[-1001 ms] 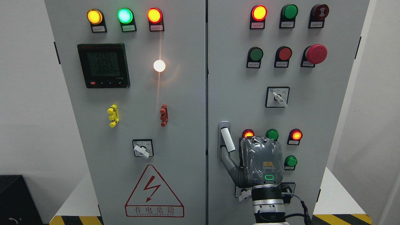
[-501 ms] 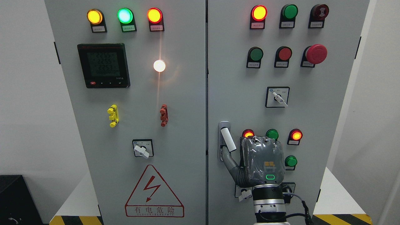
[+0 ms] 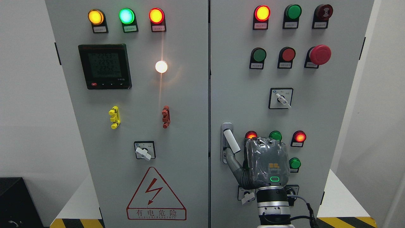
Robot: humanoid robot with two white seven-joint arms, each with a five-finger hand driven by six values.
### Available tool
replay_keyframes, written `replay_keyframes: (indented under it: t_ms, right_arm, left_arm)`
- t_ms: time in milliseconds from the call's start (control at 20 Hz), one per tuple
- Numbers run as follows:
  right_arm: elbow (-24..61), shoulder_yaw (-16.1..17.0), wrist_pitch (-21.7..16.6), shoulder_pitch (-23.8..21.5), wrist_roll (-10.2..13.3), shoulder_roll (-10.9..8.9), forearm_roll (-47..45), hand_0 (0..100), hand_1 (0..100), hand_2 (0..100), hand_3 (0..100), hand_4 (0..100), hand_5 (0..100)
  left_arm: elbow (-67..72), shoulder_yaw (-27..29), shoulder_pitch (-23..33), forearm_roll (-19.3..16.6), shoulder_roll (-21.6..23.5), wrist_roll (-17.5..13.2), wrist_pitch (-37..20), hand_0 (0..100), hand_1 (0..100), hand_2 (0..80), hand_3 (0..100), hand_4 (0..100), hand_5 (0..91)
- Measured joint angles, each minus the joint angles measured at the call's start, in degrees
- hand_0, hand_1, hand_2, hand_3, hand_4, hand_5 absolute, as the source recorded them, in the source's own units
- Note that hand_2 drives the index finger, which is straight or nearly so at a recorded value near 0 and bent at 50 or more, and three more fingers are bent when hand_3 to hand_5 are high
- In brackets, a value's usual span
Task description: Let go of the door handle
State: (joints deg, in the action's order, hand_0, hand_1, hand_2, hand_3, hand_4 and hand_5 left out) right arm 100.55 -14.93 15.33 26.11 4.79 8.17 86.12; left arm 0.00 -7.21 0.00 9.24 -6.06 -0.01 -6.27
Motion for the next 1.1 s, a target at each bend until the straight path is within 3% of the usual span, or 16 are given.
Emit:
replay_keyframes:
  t_ms: [1101]
  right_arm:
    - [0.44,0.42,0.00,0.00,-0.41,0.00,-0.14,48,37,90,100,100,100]
  left_arm:
    - [0.00,0.00,0.00,0.00,0.00,0.00,0.00,12,56,0.0,0,0,0.0]
